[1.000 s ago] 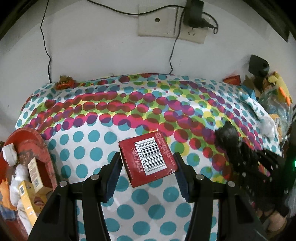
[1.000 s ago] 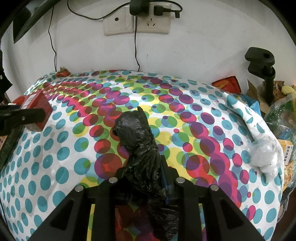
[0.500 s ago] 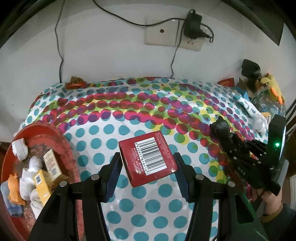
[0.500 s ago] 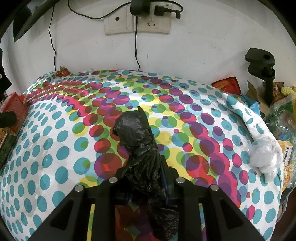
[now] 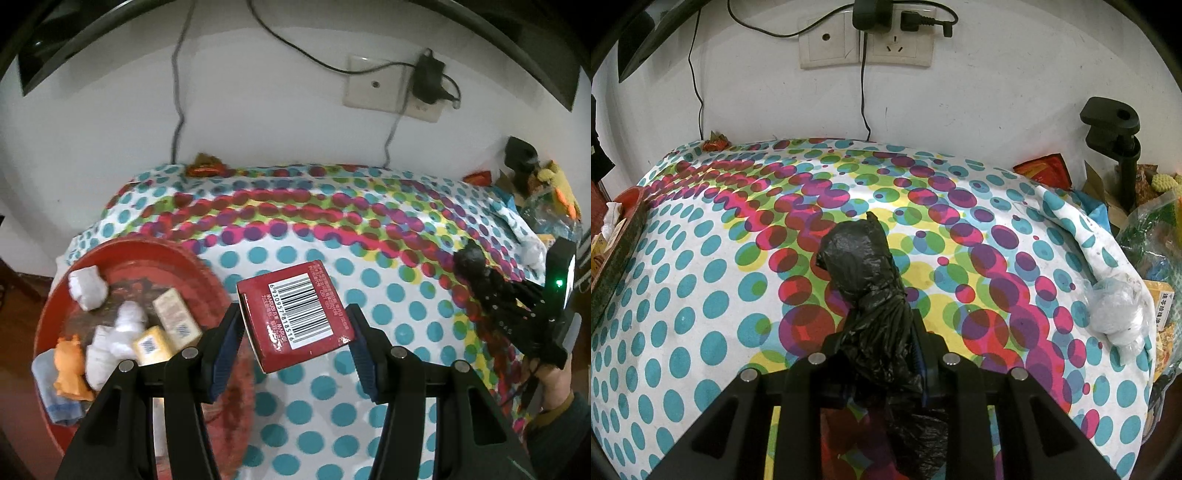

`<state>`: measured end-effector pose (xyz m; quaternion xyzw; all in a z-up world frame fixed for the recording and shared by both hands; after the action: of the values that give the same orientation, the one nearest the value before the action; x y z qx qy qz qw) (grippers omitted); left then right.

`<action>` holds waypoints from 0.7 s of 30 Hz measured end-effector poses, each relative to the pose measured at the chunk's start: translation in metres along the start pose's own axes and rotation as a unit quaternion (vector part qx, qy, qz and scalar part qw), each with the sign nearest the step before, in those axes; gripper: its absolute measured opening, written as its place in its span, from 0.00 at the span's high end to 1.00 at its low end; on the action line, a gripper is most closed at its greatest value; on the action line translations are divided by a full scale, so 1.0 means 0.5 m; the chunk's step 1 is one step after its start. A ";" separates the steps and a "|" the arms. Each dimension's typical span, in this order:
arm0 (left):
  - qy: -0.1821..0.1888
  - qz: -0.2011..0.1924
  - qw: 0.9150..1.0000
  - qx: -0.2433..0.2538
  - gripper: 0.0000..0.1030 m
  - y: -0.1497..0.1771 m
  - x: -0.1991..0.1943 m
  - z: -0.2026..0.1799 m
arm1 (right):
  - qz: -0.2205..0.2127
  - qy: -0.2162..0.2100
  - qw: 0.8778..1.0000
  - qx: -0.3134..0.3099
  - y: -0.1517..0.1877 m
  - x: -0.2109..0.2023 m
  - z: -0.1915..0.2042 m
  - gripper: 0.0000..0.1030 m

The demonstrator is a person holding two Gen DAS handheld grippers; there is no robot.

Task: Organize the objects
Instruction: 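Carry the red box onto the red tray and open the left gripper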

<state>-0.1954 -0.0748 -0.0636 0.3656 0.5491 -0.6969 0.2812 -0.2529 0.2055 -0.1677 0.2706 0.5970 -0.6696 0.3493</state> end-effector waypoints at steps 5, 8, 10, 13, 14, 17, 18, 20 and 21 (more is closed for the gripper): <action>-0.015 -0.003 1.000 -0.011 0.49 0.012 -0.020 0.045 | 0.000 0.000 1.000 0.000 0.000 0.000 0.001 0.75; -0.024 -0.002 1.000 -0.019 0.49 0.019 -0.030 0.073 | 0.000 0.000 1.000 0.000 0.001 0.000 0.001 0.75; -0.032 -0.003 0.999 -0.022 0.49 0.024 -0.039 0.094 | 0.000 0.000 1.000 0.000 0.001 0.001 0.002 0.75; -0.043 -0.002 0.999 -0.024 0.49 0.033 -0.047 0.117 | 0.000 0.000 1.000 0.000 0.001 0.001 0.001 0.75; -0.045 -0.002 0.999 -0.025 0.49 0.037 -0.050 0.126 | 0.000 0.000 1.000 0.000 0.001 0.001 0.001 0.75; -0.052 0.002 0.998 -0.036 0.49 0.051 -0.057 0.158 | 0.000 0.000 1.000 0.000 0.001 0.001 0.002 0.75; -0.055 0.001 0.998 -0.040 0.49 0.055 -0.060 0.169 | 0.000 0.000 1.000 0.000 0.001 0.001 0.003 0.75; -0.061 0.003 0.997 -0.046 0.49 0.063 -0.063 0.186 | 0.000 0.001 1.000 -0.001 0.001 0.001 0.001 0.75; -0.064 0.004 0.997 -0.049 0.49 0.068 -0.063 0.196 | 0.000 0.002 1.000 -0.001 0.001 0.001 0.002 0.75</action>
<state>-0.1698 -0.1784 -0.0442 0.3085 0.5622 -0.6898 0.3361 -0.2526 0.2045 -0.1681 0.2710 0.5986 -0.6685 0.3484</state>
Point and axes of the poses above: each gripper's, at about its wrist camera, not at the fingertips, and x roughly the way its jaws point, z to its left, y to its underside, the point moved 7 cm from there along x, roughly the way its jaws point, and after that the axes turned 15 degrees about x, right-handed, at the moved point
